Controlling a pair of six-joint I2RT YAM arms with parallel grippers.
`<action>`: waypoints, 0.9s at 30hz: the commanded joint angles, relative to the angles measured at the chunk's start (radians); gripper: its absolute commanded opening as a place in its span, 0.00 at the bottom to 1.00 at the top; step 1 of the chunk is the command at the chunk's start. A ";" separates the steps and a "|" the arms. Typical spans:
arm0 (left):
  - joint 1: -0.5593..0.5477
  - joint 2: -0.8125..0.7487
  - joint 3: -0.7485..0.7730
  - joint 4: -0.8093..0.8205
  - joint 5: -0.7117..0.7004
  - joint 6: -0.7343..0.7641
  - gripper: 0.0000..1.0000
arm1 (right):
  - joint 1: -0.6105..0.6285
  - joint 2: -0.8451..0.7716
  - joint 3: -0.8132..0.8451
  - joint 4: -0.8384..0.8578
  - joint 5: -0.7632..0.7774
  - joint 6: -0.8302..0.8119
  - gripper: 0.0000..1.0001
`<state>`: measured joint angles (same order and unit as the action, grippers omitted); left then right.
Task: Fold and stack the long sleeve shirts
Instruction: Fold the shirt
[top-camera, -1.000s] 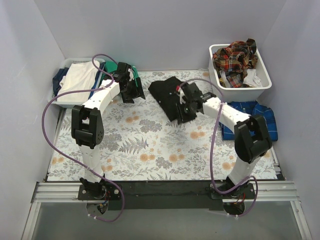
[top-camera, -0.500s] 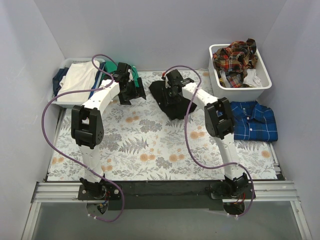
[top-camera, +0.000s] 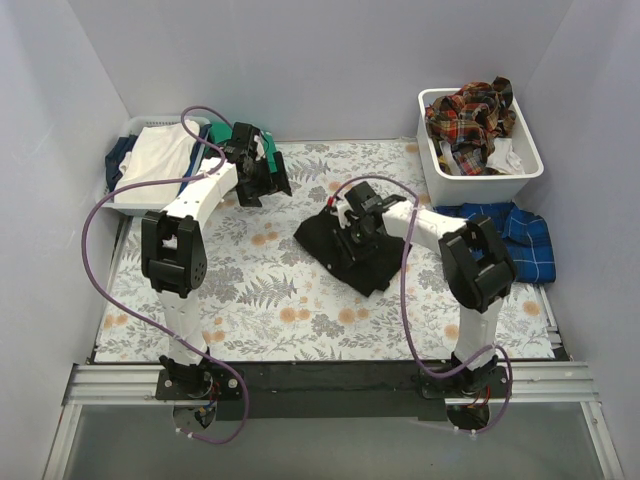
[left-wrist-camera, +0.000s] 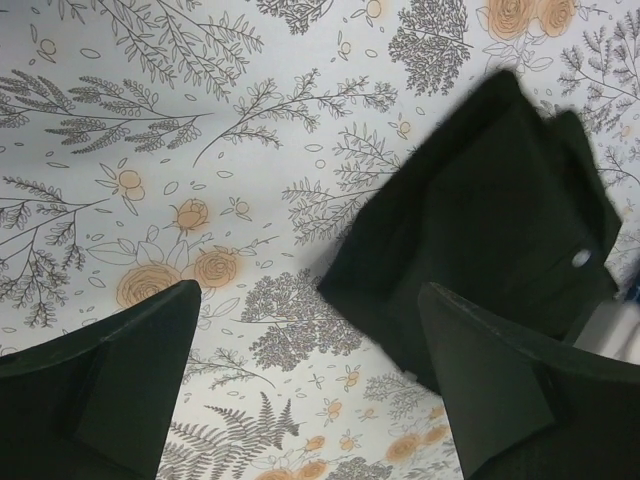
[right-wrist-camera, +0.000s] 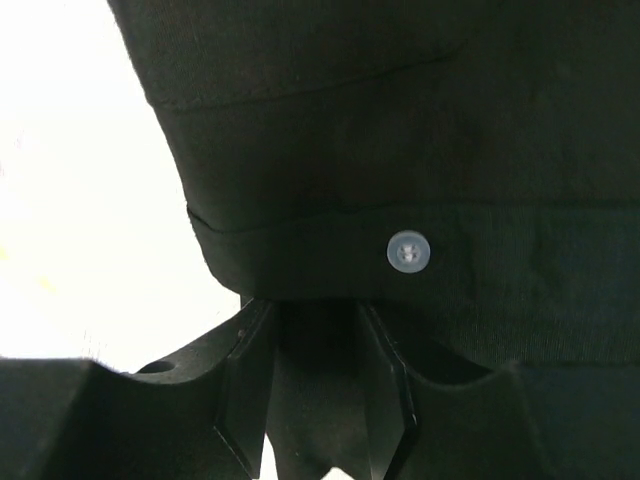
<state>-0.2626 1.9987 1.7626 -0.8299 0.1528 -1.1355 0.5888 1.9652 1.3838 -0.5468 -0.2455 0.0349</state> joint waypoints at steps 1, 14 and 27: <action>0.008 -0.081 0.017 0.023 0.072 0.025 0.92 | 0.084 -0.119 -0.222 -0.122 -0.064 -0.032 0.44; -0.176 -0.278 -0.298 0.224 0.231 0.163 0.91 | 0.086 -0.535 -0.281 0.133 0.178 0.212 0.45; -0.282 -0.299 -0.466 0.267 0.272 0.169 0.90 | 0.002 -0.606 -0.491 0.079 0.117 0.408 0.52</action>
<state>-0.5381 1.7718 1.3453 -0.5938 0.4088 -0.9810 0.6075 1.3937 0.9390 -0.4461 -0.1329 0.3805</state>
